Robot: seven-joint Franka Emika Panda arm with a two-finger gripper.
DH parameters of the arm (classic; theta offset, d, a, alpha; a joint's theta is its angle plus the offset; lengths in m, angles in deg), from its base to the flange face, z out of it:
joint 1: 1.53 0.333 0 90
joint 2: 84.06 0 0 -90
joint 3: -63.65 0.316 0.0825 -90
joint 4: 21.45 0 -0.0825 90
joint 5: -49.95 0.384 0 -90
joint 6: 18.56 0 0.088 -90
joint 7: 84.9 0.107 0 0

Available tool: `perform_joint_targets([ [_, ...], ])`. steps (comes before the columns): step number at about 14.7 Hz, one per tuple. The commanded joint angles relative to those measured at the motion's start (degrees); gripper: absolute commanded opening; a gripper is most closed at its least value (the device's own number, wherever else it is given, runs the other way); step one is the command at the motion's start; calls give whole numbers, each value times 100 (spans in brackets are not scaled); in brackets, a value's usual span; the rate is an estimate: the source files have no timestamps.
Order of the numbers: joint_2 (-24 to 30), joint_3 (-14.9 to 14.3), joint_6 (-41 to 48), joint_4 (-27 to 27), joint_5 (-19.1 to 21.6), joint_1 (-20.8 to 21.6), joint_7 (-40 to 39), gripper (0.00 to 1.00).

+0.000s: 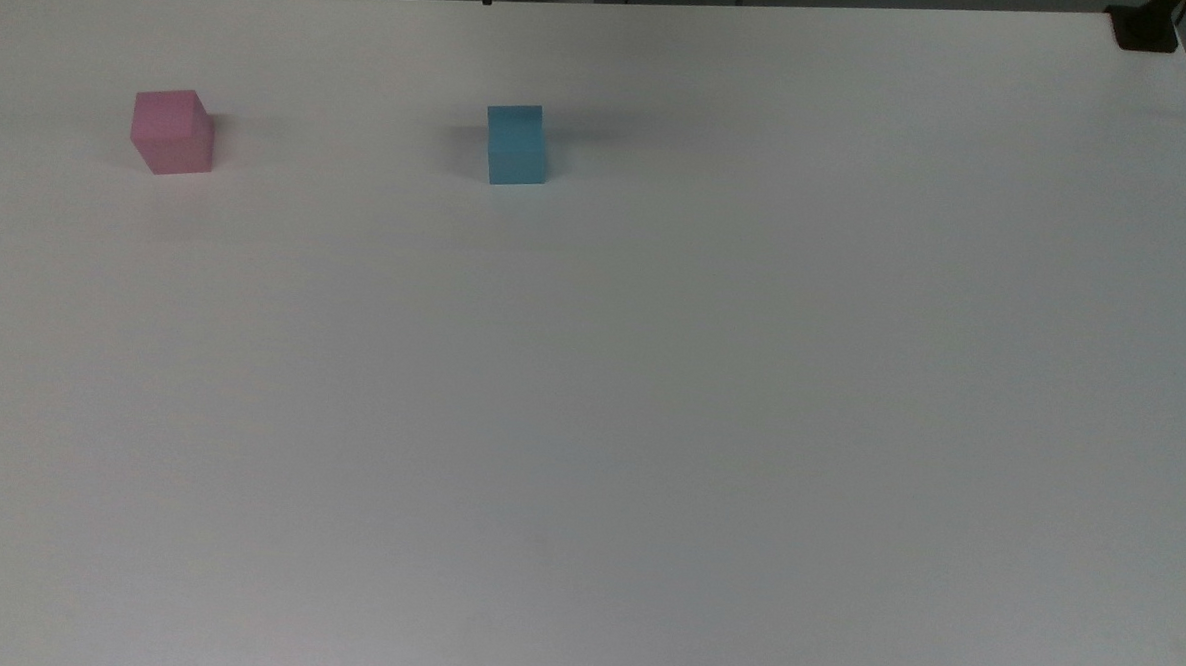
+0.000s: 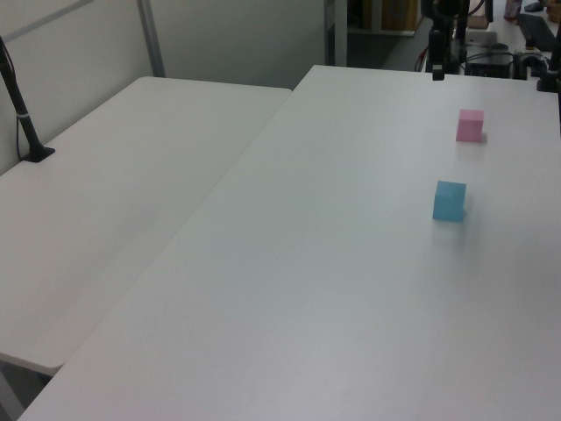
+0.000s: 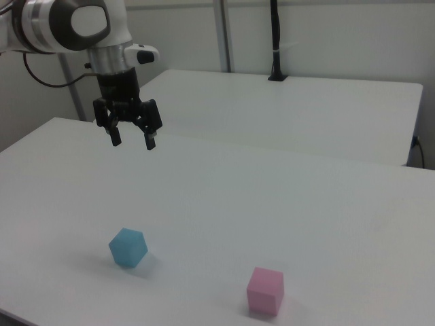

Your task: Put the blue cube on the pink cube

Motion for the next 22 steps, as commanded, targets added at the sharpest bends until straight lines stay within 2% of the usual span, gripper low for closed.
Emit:
perform_joint_targets([
  [1,17,-145,123,-61,343,73,40,100],
  [12,7,-146,105,69,345,99,-38,100],
  [15,-1,-137,-69,464,328,187,-188,100],
  [19,-10,-85,-1017,1711,126,222,-232,100],
  [22,-71,-24,-1448,2179,117,398,-163,100],
])
